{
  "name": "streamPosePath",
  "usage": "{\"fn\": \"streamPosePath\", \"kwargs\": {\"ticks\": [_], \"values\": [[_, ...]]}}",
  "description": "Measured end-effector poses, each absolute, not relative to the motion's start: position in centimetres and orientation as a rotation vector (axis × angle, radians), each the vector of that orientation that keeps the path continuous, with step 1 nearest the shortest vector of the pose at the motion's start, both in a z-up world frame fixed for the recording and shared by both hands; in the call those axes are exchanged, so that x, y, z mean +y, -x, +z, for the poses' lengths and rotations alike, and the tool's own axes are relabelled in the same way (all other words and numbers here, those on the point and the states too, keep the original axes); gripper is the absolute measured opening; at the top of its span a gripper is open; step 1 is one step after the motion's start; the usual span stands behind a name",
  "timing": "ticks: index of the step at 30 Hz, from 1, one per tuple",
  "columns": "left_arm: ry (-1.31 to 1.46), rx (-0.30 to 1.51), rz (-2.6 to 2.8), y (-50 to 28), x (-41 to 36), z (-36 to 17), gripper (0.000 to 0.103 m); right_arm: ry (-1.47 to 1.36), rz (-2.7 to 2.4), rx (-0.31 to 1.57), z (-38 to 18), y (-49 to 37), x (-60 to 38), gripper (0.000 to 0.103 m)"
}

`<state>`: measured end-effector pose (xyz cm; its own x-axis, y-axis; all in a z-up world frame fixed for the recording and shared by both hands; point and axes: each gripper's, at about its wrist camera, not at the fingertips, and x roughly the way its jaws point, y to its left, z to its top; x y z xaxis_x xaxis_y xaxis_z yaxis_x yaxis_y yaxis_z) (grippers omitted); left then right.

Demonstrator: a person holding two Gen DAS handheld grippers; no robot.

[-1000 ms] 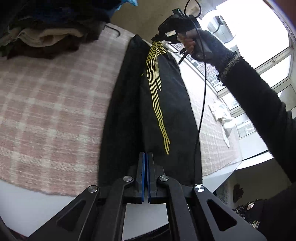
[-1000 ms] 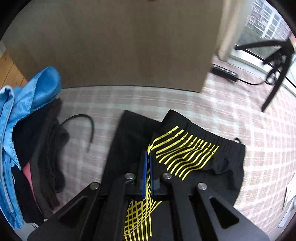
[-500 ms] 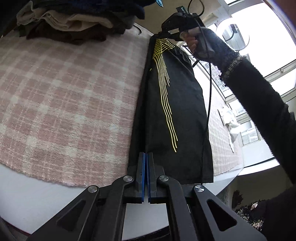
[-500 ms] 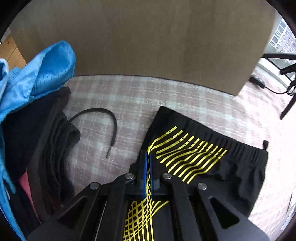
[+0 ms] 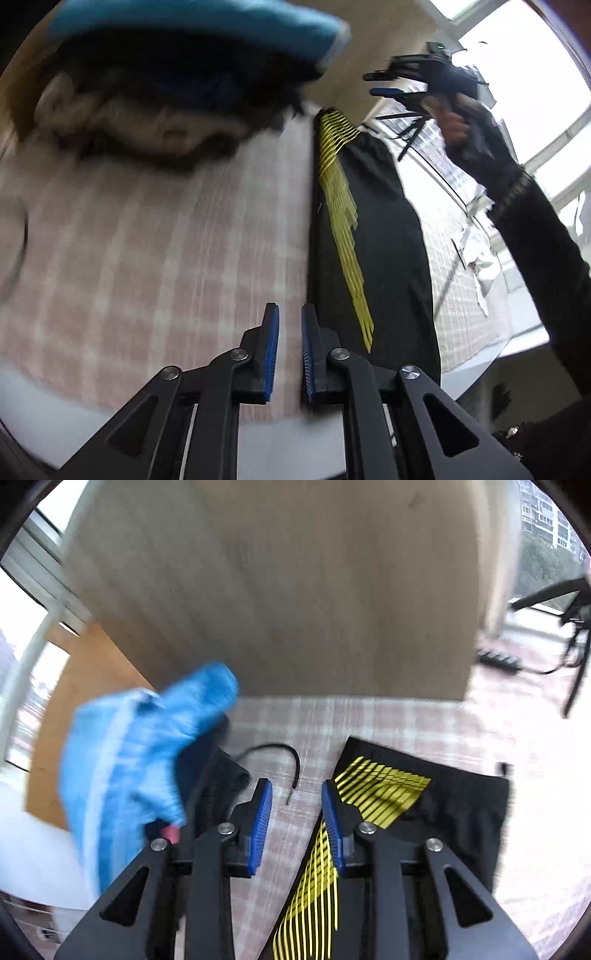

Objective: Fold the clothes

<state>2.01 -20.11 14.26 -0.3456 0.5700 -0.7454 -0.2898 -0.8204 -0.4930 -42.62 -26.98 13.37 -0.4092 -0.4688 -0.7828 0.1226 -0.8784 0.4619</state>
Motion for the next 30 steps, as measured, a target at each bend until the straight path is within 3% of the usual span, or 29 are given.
{"fn": "streamPosePath", "kwargs": {"ticks": [6, 10, 15, 23, 30], "values": [[1.186, -0.116, 2.191, 3.6, -16.8, 19.7, 0.026, -1.298, -2.384, -0.567, 19.7, 36.5, -20.4, 0.028], [1.166, -0.066, 2.077, 7.4, -12.8, 20.1, 0.034, -1.323, -2.436, -0.536, 20.6, 32.1, -16.6, 0.028], [1.244, -0.059, 2.036, 11.3, -7.6, 16.1, 0.032, -1.433, -2.38, -0.547, 14.5, 28.4, -15.4, 0.028], [1.407, -0.018, 2.026, 14.2, -5.5, 11.3, 0.031, -1.592, -2.185, -0.613, 3.5, 29.6, -17.9, 0.028], [1.468, 0.076, 2.126, 14.0, -6.3, 10.2, 0.03, -1.634, -2.188, -0.564, 1.2, 30.2, -18.1, 0.028]]}}
